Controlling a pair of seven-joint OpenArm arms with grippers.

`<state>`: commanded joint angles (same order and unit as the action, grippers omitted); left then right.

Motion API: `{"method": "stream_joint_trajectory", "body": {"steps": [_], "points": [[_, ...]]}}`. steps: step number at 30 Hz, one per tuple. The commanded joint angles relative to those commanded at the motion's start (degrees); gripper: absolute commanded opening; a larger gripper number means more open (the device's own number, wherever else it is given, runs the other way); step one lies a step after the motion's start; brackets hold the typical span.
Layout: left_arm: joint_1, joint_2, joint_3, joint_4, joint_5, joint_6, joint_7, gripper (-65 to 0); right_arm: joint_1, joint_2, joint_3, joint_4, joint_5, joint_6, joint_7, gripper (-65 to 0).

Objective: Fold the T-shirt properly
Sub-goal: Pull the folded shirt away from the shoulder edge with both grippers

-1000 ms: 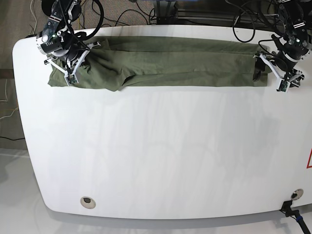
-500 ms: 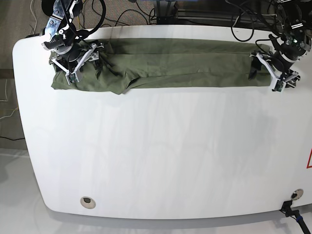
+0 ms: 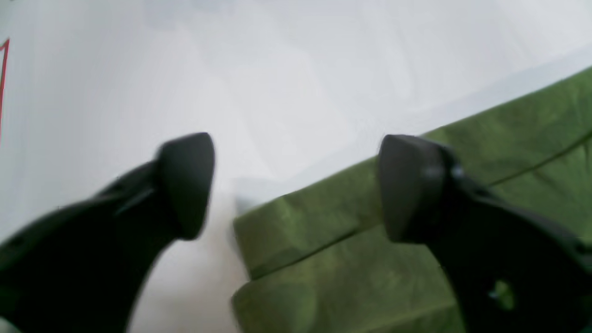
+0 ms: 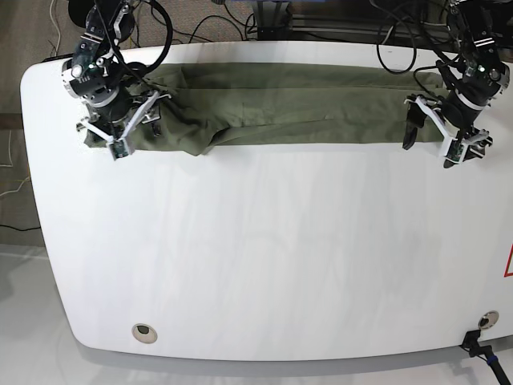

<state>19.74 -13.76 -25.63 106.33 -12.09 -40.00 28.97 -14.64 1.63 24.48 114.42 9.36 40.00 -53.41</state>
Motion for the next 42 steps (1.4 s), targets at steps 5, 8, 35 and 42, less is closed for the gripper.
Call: {"method": "stream_joint_trajectory", "body": {"steps": [5,8,35,42], "points": [[0.88,2.29,0.97,0.0,0.26,0.0,0.0,-62.4,-1.23,0.0,-1.58,-0.26,0.0,0.0,0.0,-65.0],[2.73,2.37,3.6,0.0,0.26,0.0,0.0,-65.0,-2.46,0.0,-1.58,-0.44,-0.26,0.0,0.0,-65.0],[-7.12,0.09,7.03,-20.22,3.16,0.0,0.0,-65.0,1.93,4.13,-1.23,-27.69,-0.44,0.0,12.4,-65.0],[-11.52,0.26,8.44,-24.0,3.78,0.0,0.0,-65.0,8.18,5.01,-1.23,-34.55,-0.44,0.0,12.84,-65.0]]}}
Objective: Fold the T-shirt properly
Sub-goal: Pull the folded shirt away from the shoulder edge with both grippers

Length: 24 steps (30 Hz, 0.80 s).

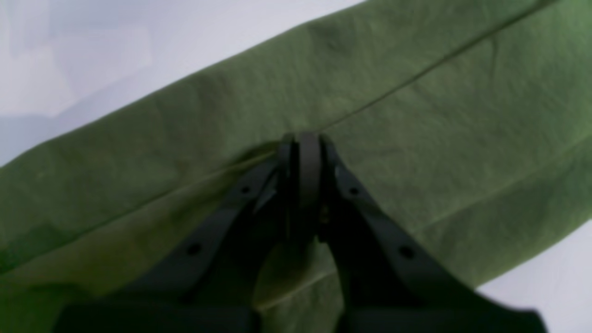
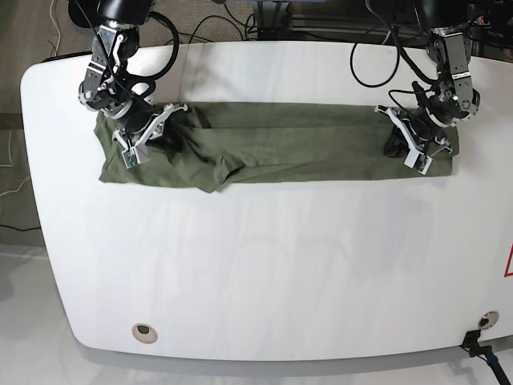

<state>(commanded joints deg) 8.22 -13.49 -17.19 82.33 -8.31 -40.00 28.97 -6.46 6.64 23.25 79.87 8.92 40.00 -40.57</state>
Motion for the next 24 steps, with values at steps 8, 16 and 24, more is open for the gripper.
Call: {"method": "stream_joint_trajectory", "body": {"steps": [8,16,24], "points": [[-1.05,0.0,0.09,-0.79,0.09,0.0,0.0,-65.0,1.58,0.0,-0.09,-1.58,0.0,0.0,3.08,-65.0],[-0.88,-0.18,0.09,3.34,0.0,0.0,0.0,-65.0,1.41,0.0,-2.55,7.38,0.0,0.0,1.85,-65.0],[3.34,0.0,0.0,12.22,0.0,0.0,0.0,-65.0,-0.79,-0.44,-6.15,19.96,0.0,0.0,-1.49,-65.0]]}}
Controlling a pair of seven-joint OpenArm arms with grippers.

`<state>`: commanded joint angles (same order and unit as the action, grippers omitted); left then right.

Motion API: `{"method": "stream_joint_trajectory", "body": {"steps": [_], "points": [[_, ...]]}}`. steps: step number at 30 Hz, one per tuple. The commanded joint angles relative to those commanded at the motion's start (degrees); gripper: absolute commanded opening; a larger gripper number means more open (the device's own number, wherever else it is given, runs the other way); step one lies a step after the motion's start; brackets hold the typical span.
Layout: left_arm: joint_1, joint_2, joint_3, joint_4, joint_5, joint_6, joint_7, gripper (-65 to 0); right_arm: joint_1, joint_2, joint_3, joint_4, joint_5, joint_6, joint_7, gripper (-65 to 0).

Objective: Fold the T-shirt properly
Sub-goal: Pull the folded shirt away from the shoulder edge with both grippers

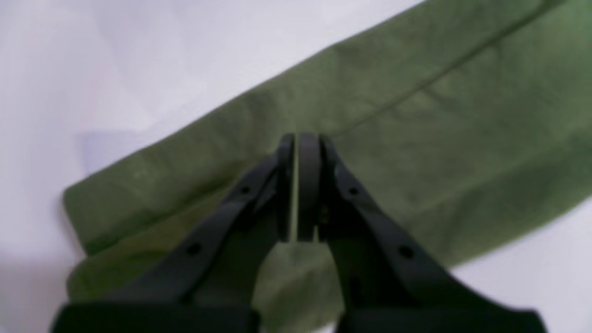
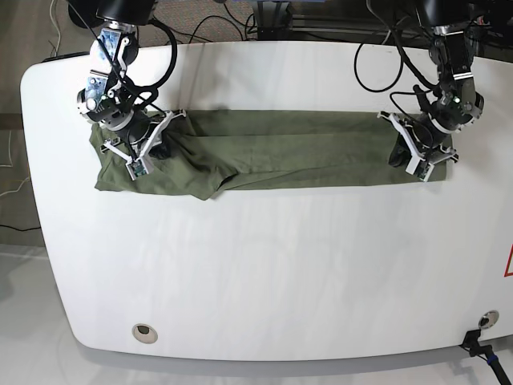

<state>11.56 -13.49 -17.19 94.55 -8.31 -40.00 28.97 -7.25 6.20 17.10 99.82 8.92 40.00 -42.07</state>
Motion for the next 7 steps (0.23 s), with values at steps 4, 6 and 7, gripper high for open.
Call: {"method": "stream_joint_trajectory", "body": {"steps": [4,6,7], "points": [[2.37,0.09,0.0,4.13,0.0,0.0,0.0,-65.0,-3.08,-0.09,-4.31,6.07,0.0,0.0,0.0,-65.0],[3.25,0.09,0.0,5.8,0.0,0.0,0.09,-65.0,-4.4,-0.09,-6.15,8.62,0.0,0.0,0.0,-65.0],[3.78,0.09,0.0,6.42,0.0,0.0,0.09,-65.0,-5.27,-0.09,-6.95,9.58,0.0,0.0,0.0,-65.0]]}}
